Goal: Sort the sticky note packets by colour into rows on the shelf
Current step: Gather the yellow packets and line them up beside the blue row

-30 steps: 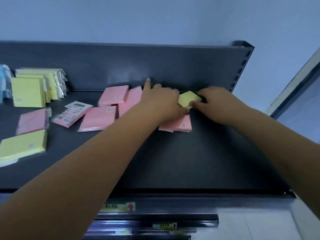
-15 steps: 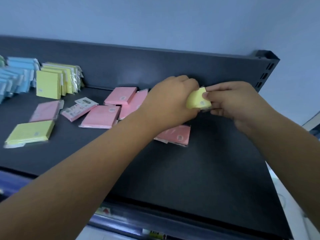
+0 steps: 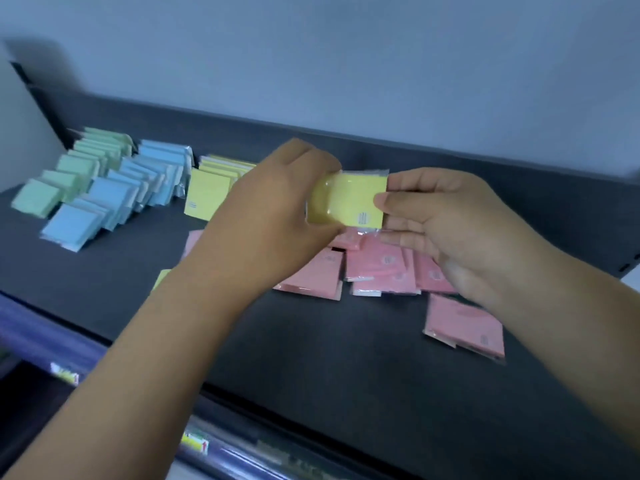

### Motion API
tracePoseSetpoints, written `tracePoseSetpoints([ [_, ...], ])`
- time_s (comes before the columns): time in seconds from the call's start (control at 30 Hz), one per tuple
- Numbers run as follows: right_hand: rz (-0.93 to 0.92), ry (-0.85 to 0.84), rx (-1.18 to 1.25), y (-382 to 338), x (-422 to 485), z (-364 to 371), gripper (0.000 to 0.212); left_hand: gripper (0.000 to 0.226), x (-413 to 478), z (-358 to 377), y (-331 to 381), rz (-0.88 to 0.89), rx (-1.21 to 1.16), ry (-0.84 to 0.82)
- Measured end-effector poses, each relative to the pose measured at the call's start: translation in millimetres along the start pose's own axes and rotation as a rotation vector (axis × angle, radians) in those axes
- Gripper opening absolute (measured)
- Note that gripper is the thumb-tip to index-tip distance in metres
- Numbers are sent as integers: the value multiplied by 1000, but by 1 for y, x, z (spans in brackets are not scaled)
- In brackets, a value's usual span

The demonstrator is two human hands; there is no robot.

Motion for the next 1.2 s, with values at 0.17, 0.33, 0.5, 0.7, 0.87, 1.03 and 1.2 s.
tracePoseSetpoints([
  [0.17, 11, 12, -66, 9, 18, 88, 13, 53, -16, -26, -79, -47, -16, 64],
  [0.33, -56, 97, -44, 18, 38, 176, 16, 60, -17, -56, -177, -26, -50, 79],
  [0.5, -65, 197, 6, 30, 40, 222, 16, 64, -19, -62, -230, -6, -193, 33],
  [0.7, -90, 357, -10, 49, 37, 230, 16, 47, -25, -38, -263, -330, -576, -28],
  [0.87, -61, 434, -154, 70, 49, 233, 15, 41, -37, -19, -272, -460, -670, -87],
  [1.03, -143, 545, -583, 74, 63, 238, 15, 30, -36, -10, -275, -419, -612, -208],
  [1.2, -100, 544, -667, 83, 72, 241, 15, 33, -34, -2, -272, -354, -464, -353],
])
Point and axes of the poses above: each hand's wrist, its own x-axis towards the middle knuckle, its own z-axis out of the palm, y = z × x, the point moved 7 cm from there along x, towards the middle knuckle, and after that the axes turned 10 degrees about x, right-handed, at the moved point
